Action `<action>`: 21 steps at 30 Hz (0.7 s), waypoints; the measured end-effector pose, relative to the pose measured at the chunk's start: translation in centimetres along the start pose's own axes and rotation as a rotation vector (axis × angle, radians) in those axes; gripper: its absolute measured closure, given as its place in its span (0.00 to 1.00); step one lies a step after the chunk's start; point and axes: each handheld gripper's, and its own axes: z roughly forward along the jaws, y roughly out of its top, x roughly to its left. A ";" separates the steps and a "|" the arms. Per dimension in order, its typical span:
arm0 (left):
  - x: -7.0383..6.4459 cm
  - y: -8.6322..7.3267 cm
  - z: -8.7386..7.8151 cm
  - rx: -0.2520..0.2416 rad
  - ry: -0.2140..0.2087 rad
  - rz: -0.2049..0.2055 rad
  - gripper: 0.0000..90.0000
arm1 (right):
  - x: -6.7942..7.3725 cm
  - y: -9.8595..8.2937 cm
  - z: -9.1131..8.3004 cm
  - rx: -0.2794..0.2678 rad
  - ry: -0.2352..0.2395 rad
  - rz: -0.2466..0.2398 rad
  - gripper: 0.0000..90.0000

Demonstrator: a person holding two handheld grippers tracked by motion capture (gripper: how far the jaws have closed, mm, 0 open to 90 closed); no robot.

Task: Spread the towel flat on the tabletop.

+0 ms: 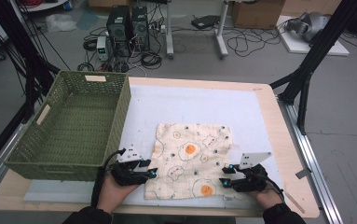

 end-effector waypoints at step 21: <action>-0.2 0.1 0.1 0.003 -0.018 0.015 0.61 | 1.8 -0.8 -1.8 0.020 0.030 -0.032 0.98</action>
